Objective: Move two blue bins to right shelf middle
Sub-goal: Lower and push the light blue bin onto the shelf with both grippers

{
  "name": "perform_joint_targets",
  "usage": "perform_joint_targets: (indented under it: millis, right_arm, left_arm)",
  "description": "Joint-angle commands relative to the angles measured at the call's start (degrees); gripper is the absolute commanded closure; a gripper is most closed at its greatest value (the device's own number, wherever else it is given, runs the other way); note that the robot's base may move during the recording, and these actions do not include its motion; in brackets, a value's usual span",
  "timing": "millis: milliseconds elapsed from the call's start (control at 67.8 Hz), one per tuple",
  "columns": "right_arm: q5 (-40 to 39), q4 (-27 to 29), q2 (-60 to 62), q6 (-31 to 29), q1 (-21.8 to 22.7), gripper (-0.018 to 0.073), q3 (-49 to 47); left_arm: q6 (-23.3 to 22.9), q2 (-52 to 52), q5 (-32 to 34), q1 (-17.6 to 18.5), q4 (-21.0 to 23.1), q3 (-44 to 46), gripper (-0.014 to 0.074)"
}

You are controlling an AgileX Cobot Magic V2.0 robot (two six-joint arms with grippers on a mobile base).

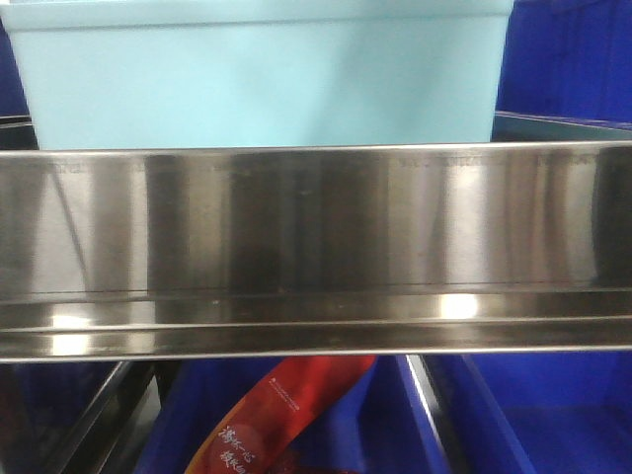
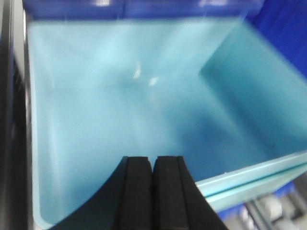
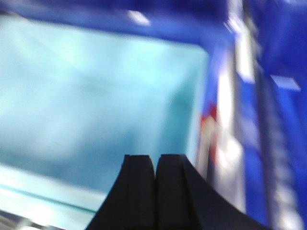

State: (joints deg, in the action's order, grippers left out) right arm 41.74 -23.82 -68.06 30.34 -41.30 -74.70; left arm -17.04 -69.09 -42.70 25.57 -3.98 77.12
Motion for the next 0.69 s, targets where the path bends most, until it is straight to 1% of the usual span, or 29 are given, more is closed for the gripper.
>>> perform_joint_targets:
  millis: [0, 88, 192, 295, 398, 442, 501, 560, 678]
  right_arm:
    - [-10.0, -1.3, 4.9, -0.4, 0.0, 0.0722, 5.8]
    - [-17.0, -1.8, 9.0, -0.4, 0.0, 0.0722, 12.2]
    - [-26.1, -4.7, 13.6, -0.4, 0.0, 0.0722, 20.2]
    - [-34.1, -5.1, 18.2, -0.4, 0.0, 0.0722, 27.5]
    - [-37.9, -5.1, 22.2, -0.4, 0.0, 0.072, 33.4]
    - [-37.9, -5.1, 23.5, -0.4, 0.0, 0.072, 35.1]
    - [-37.9, -5.1, 25.2, -0.4, 0.0, 0.0721, 36.6]
    - [-37.9, -5.1, 26.8, -0.4, 0.0, 0.0721, 37.0]
    - [-39.7, -5.1, 29.0, -0.4, 0.0, 0.0721, 37.0]
  left_arm:
    - [0.4, 5.4, 11.5, 0.3, 0.6, -8.3, 0.0707]
    - [0.4, 10.3, 19.2, 0.3, 0.6, -16.5, 0.0707]
    - [0.5, 16.1, 27.2, 0.3, 0.2, -25.9, 0.0707]
    - [0.5, 21.7, 35.5, 0.3, -0.4, -34.1, 0.0707]
    - [0.5, 26.6, 41.6, 0.3, -0.4, -39.8, 0.0707]
    - [0.5, 28.2, 42.7, 0.3, -0.4, -41.1, 0.0707]
    - [0.5, 30.5, 42.2, 0.3, -0.4, -42.0, 0.0707]
    - [0.5, 32.7, 41.4, 0.3, -0.4, -42.2, 0.0707]
    - [0.5, 35.3, 42.2, 0.3, -0.4, -42.2, 0.0707]
